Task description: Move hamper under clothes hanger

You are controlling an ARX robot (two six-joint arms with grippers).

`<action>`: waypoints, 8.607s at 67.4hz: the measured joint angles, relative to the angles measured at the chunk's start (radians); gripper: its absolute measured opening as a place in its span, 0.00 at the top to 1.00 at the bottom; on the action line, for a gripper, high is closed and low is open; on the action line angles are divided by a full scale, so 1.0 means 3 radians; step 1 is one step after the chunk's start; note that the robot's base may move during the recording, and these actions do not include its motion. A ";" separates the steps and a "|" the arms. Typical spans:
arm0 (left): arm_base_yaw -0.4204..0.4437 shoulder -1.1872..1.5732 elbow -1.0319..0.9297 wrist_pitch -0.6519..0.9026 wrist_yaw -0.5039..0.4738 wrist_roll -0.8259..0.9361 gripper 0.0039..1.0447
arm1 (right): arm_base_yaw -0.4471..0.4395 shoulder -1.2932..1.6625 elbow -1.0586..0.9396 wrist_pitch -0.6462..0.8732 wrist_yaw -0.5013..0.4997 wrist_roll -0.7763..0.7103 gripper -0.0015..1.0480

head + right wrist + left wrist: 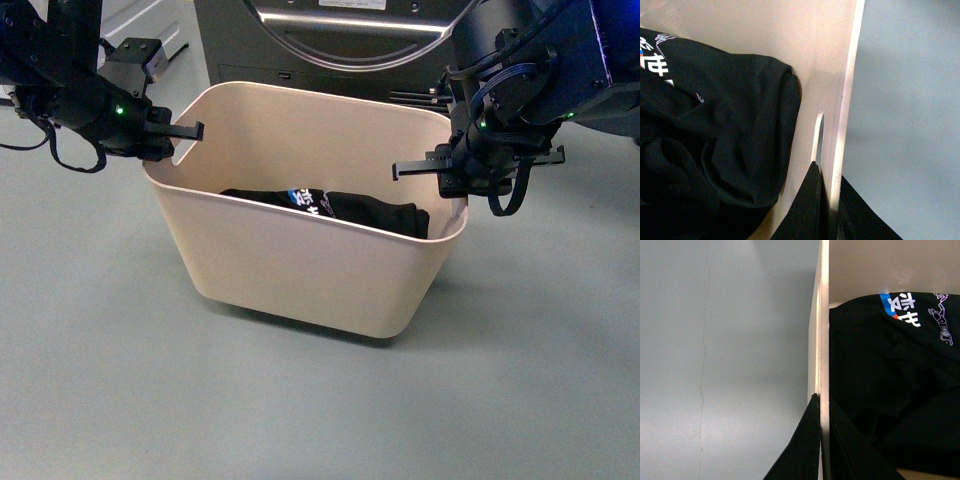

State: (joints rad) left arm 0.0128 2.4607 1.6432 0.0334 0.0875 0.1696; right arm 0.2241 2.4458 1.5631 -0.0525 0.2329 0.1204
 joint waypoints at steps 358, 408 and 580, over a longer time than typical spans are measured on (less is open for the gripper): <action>-0.0141 -0.1040 -0.2705 0.1586 0.0294 -0.0689 0.96 | -0.0146 -0.0557 -0.1643 0.1448 -0.0244 -0.0065 0.97; -0.0165 -0.1047 -0.2724 0.1534 0.0397 -0.0610 0.43 | -0.0038 -0.0385 -0.1682 0.1564 -0.0139 -0.0086 0.68; -0.0043 -0.6481 -0.5418 0.1582 -0.0290 -0.0585 0.97 | -0.0740 -0.6507 -0.5192 0.1806 -0.0772 -0.0398 0.98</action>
State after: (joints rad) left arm -0.0002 0.5163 0.0177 0.5079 0.0006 -0.0059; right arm 0.0021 0.4938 0.0055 0.4892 0.0013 0.0010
